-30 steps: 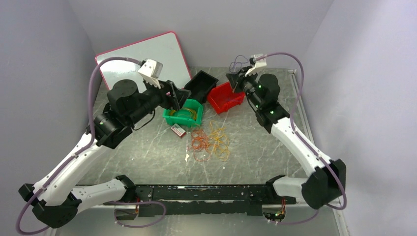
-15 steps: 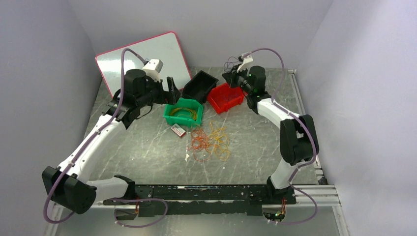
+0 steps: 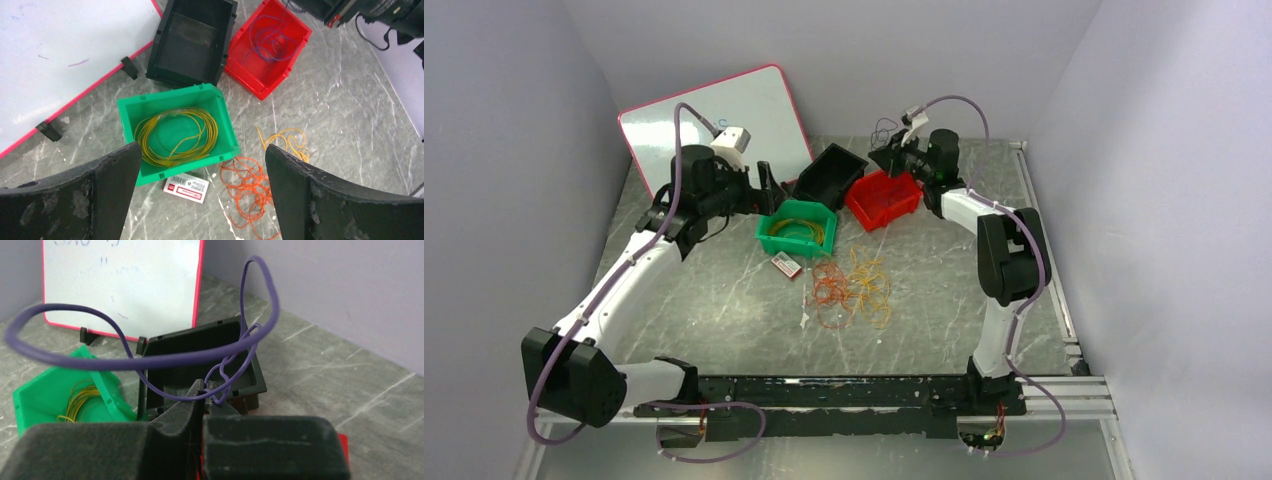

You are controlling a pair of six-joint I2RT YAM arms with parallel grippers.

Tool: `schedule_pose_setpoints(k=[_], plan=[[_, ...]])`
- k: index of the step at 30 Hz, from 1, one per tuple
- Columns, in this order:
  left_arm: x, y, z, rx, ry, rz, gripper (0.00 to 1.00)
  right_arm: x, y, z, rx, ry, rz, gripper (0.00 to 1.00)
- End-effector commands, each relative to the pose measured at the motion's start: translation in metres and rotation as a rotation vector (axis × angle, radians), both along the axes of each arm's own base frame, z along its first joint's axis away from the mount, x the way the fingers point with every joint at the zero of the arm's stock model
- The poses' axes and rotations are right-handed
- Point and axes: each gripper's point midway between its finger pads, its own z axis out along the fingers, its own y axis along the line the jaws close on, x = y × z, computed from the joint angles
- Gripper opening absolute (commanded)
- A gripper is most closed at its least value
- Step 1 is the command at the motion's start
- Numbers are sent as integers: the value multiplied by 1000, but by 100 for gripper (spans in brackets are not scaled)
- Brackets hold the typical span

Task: Untangle the cables
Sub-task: Place the cable in the bin.

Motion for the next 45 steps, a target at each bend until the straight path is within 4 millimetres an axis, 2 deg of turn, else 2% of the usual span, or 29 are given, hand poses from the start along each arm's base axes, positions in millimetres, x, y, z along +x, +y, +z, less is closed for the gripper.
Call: schedule_pose_setpoints(k=[1,5,10,15,17,22,26,29,36,37,38,45], plan=[[17,-3,24,-48,-84,-14,97,0,-1,-18,-26,30,14,0],[24,-3,26,-46,-97,-22,95,2,-8,-43,-56,98,-28,0],[22,1,9,-47,-65,-15,94,0,-17,-71,-121,178,-66,0],[21,-1,1,-61,-48,-25,93,-4,-23,-83,-167,256,-82,0],[22,-1,0,-62,-48,-31,93,-6,-27,-103,-195,317,-100,0],[22,1,-3,-57,-41,-31,93,-9,-40,-119,-263,374,-153,1],[21,-1,-4,-69,-38,-38,92,-7,-50,-131,-326,414,-192,6],[20,-2,-4,-72,-35,-42,92,-5,-54,-129,-341,405,-207,18],[21,-1,-5,-73,-35,-43,92,-1,-50,-101,-306,354,-205,41],[21,-1,-5,-73,-34,-42,92,1,-50,-84,-294,327,-211,44],[21,-1,-5,-72,-34,-42,92,1,-51,-78,-293,321,-219,48],[21,0,-5,-71,-36,-38,92,-6,-57,-49,-298,284,-247,59]])
